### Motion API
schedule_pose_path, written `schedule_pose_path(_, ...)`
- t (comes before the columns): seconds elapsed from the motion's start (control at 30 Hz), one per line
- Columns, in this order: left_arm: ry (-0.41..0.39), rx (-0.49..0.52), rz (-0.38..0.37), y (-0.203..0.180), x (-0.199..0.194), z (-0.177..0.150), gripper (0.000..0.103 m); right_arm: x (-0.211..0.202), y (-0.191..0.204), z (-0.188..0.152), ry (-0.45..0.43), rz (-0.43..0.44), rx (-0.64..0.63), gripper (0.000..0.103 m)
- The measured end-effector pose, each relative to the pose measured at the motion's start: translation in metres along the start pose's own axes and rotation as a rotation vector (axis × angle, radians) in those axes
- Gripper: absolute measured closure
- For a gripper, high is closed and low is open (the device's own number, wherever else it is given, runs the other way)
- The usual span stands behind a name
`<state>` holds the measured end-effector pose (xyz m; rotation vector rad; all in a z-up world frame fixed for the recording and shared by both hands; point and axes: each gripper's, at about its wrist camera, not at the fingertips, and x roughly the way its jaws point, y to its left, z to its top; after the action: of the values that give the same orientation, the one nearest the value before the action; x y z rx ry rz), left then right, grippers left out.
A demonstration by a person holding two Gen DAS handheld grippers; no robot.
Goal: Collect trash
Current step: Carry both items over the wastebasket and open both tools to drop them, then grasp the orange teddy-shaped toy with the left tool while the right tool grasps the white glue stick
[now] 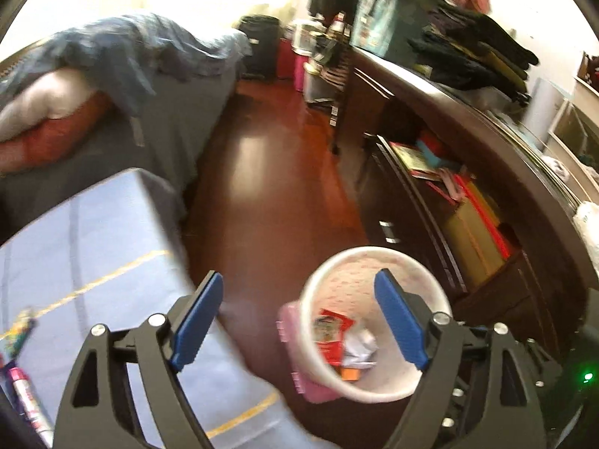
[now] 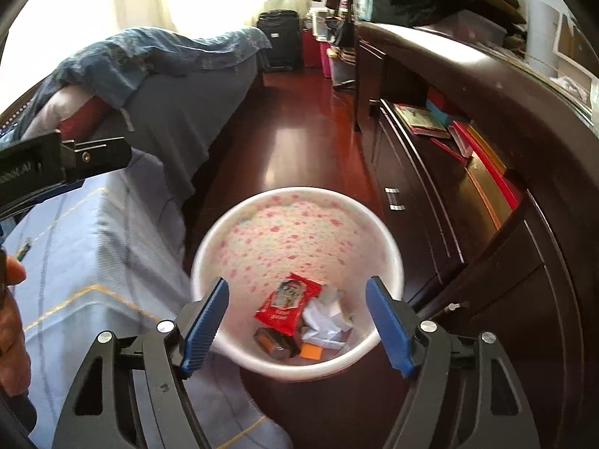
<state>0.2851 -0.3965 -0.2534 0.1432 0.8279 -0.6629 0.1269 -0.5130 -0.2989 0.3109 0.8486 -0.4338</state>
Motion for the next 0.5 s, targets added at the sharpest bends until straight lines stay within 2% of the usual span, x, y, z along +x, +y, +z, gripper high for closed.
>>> schedule_pose_path(0.2, -0.017, -0.047, 0.125, 0.05, -0.039, -0.009, 0.015, -0.024, 0.038, -0.002, -0.009, 0.095, -0.05, 0.022)
schedule_pose_path(0.37, -0.021, -0.087, 0.264, 0.101, -0.072, -0.025, 0.014, -0.04, 0.087, -0.007, -0.004, 0.193, -0.131, 0.021)
schedule_pose_path(0.5, -0.02, -0.209, 0.339, 0.157, -0.097, -0.039, 0.014, -0.05, 0.121, -0.014, -0.008, 0.247, -0.201, 0.021)
